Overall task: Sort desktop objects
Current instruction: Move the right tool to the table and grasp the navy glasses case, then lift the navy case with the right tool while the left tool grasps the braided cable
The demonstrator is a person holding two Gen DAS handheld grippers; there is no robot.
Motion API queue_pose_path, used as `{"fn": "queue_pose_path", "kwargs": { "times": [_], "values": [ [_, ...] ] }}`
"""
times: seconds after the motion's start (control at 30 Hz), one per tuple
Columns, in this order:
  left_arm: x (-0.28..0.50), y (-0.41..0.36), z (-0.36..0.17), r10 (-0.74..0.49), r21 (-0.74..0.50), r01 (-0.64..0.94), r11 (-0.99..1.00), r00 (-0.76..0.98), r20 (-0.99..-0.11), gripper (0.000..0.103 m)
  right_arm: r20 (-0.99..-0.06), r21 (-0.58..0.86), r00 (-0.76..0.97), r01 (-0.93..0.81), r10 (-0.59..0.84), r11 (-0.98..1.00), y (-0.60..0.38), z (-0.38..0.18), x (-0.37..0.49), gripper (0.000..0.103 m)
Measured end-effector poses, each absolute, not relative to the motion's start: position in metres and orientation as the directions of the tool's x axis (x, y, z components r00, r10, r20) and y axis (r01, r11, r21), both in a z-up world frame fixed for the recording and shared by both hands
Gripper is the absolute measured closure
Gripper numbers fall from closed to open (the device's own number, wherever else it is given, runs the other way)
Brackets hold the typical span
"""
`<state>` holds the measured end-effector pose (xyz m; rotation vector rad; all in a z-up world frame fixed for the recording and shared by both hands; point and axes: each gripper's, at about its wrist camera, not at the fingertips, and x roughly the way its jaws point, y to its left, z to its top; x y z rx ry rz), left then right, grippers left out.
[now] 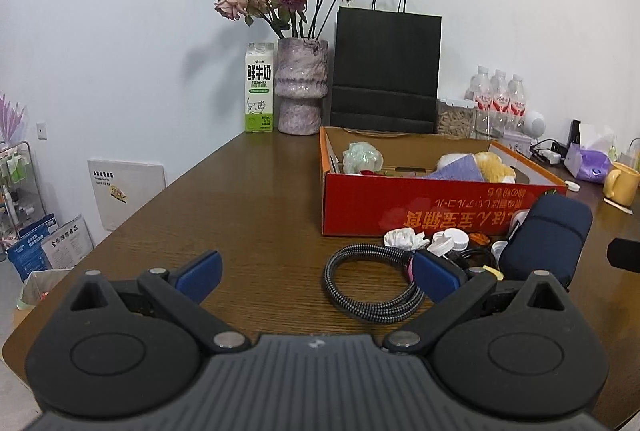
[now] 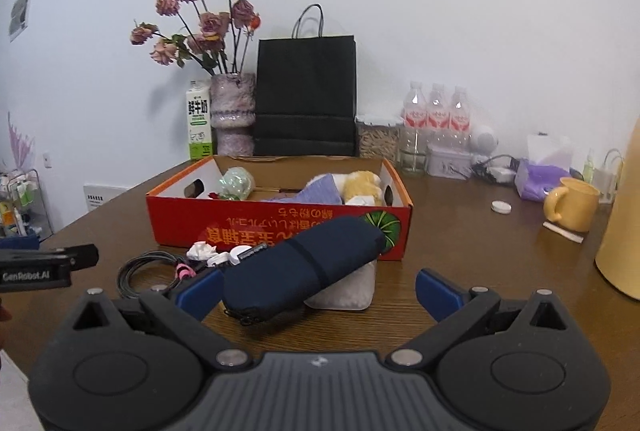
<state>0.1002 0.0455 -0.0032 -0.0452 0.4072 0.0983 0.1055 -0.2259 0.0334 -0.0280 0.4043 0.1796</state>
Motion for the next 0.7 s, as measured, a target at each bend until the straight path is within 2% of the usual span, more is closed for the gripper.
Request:
{"fn": "queue_pose_path", "kwargs": {
  "times": [0.37, 0.5, 0.7],
  "values": [
    [0.111, 0.047, -0.012, 0.087, -0.018, -0.104, 0.994, 0.901, -0.426, 0.000, -0.456, -0.015, 0.879, -0.163, 0.139, 0.986, -0.205, 0.022, 0.140, 0.003],
    [0.115, 0.048, -0.013, 0.086, -0.020, -0.104, 0.994, 0.900, -0.428, 0.000, -0.487, -0.018, 0.867, -0.131, 0.106, 0.991, -0.196, 0.018, 0.159, 0.009],
    [0.120, 0.050, -0.018, 0.081, -0.023, -0.102, 0.995, 0.893, -0.443, 0.000, -0.531, 0.084, 0.838, -0.099, 0.129, 0.992, -0.198, 0.009, 0.178, 0.019]
  ]
}}
